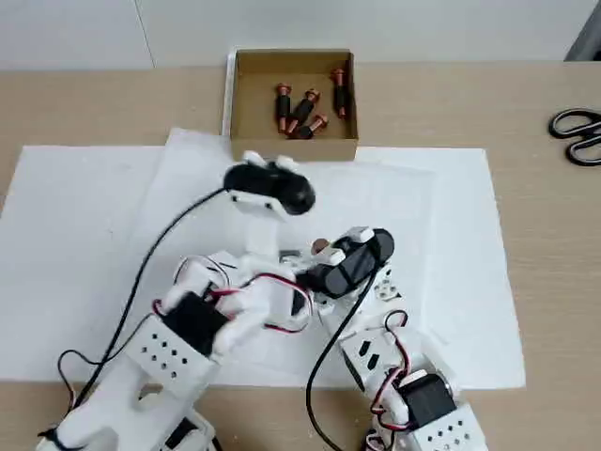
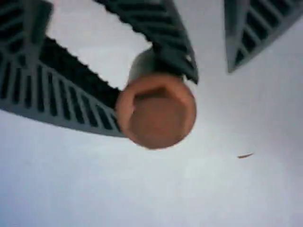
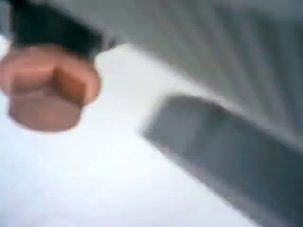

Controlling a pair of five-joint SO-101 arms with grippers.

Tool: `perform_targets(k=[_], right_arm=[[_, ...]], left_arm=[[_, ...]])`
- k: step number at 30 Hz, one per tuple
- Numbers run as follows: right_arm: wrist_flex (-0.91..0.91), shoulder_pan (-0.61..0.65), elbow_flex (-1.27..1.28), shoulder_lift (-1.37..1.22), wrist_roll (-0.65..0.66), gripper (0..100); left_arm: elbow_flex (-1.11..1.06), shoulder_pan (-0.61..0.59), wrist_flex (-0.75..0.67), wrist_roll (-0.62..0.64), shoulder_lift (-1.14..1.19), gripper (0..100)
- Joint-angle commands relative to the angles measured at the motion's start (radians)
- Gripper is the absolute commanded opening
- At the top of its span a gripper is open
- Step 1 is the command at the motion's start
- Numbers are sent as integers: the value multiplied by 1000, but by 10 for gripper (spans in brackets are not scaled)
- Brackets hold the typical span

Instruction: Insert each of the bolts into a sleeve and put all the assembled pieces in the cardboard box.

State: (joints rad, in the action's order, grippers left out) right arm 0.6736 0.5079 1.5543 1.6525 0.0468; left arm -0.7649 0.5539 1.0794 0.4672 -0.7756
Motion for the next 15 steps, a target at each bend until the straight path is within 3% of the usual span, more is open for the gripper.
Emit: perform_targets(k=[1,6,9,15], right_arm=[[-24,5,-34,12,-11,4],[-21,-5,-52,4,-9,4],[12,-58,-126,-1,-9,4],[81,-97,-473,-259,-8,4]], left_arm=[[136,-117,112,-2,-18,289],[277,-394,244,-12,-18,290],[318,-548,310,-118,-17,290],[314,-718,384,-273,-17,289]])
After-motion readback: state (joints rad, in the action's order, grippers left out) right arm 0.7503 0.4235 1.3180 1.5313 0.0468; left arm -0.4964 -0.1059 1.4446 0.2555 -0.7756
